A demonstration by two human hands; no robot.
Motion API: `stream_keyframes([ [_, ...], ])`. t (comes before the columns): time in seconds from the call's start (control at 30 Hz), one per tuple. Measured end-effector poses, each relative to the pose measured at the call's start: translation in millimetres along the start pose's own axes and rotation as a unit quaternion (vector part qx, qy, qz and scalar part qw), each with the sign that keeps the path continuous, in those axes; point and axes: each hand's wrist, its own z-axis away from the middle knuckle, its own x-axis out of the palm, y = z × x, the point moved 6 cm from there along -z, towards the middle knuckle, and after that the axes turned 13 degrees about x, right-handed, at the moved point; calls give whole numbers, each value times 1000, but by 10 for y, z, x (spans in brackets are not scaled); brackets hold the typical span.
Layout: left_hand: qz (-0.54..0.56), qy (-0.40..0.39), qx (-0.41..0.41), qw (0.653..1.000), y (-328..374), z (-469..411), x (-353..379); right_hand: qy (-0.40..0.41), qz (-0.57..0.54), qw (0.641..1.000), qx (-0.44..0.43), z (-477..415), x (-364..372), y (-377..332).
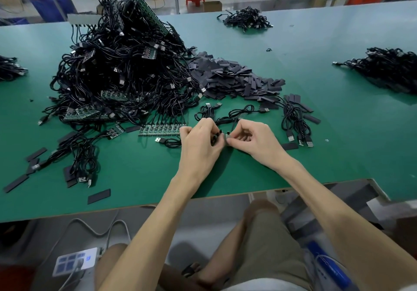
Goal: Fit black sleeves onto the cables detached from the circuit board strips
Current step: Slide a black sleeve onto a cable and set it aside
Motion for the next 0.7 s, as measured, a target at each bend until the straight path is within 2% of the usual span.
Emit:
stream_keyframes([
  [0.13, -54, 6, -12, 998, -37, 7, -6, 54, -11, 998, 6, -2, -59, -11],
  [0.27, -111, 13, -79, 991, -113, 45, -58, 155, -114, 981, 38, 15, -276, 67],
  [0.37, -173, 25, -107, 979, -95, 85, -109, 170, -154, 972, 46, 25, -323, 105],
  [0.43, -165, 37, -64, 984, 6, 65, -131, 158, -151, 975, 37, 21, -298, 85],
  [0.5, -127, 18, 35, 991, 148, 32, -71, 156, -145, 977, 30, 16, -293, 74],
  [0.6, -85, -88, 153, 981, 302, 42, 116, 173, -153, 973, 30, 3, -337, 115],
  [0.7, -88, -147, 149, 974, 266, 55, 220, 164, -217, 962, 30, -20, -355, 156],
])
